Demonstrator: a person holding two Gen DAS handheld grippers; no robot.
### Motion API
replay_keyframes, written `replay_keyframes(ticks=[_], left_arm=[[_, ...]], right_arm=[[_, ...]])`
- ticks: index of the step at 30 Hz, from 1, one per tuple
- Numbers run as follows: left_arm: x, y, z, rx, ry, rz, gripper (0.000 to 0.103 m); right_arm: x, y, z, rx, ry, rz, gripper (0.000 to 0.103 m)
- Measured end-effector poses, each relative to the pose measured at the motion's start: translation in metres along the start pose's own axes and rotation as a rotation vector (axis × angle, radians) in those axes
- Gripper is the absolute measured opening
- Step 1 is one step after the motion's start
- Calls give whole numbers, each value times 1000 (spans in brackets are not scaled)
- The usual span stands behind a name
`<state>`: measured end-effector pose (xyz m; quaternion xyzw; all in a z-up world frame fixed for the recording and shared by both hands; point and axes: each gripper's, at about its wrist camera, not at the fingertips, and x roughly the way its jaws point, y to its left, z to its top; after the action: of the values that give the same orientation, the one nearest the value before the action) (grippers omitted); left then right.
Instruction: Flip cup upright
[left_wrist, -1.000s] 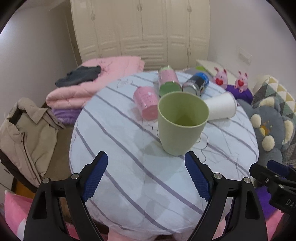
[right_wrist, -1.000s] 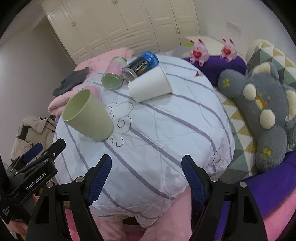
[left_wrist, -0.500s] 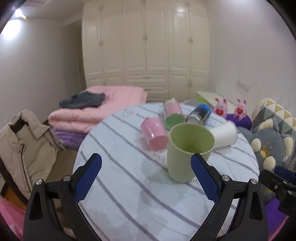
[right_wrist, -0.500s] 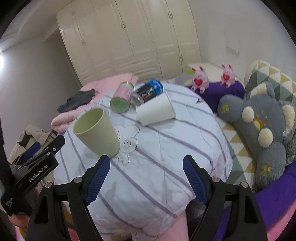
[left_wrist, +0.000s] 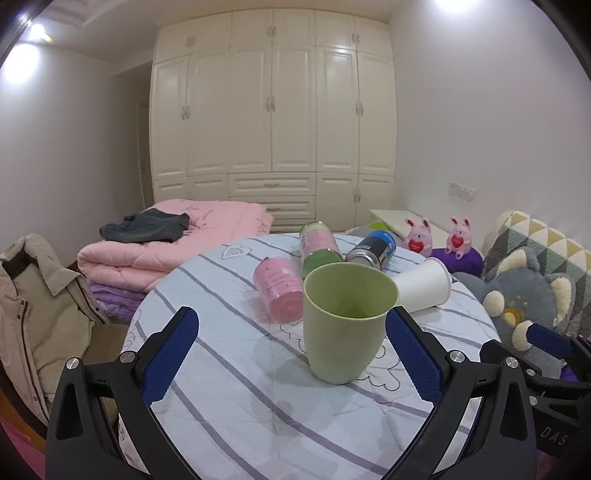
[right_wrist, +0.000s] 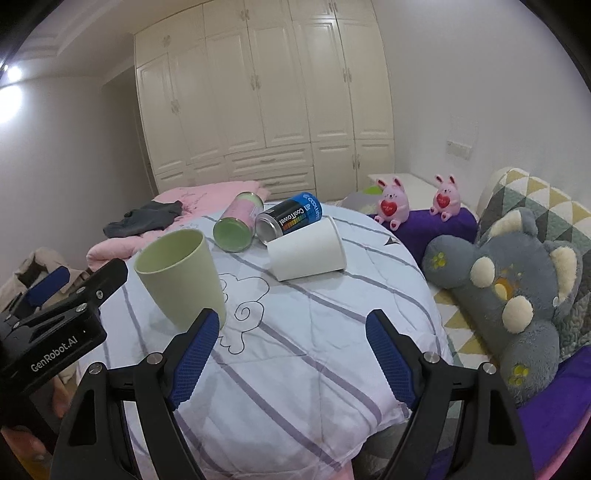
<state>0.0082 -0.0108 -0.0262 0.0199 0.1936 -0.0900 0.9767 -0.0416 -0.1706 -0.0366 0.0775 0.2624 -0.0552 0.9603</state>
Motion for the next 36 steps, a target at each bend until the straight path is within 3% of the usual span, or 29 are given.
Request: replay_keyframes(ticks=[11,36], left_arm=[[-2,-14,-4,54,-21,13,102],[-14,-15,-1,70,-48,51,102]], right_arm=[[3,4,-8,3,-7,-32,83],[-12,7,-3,-28,-54,-73,83]])
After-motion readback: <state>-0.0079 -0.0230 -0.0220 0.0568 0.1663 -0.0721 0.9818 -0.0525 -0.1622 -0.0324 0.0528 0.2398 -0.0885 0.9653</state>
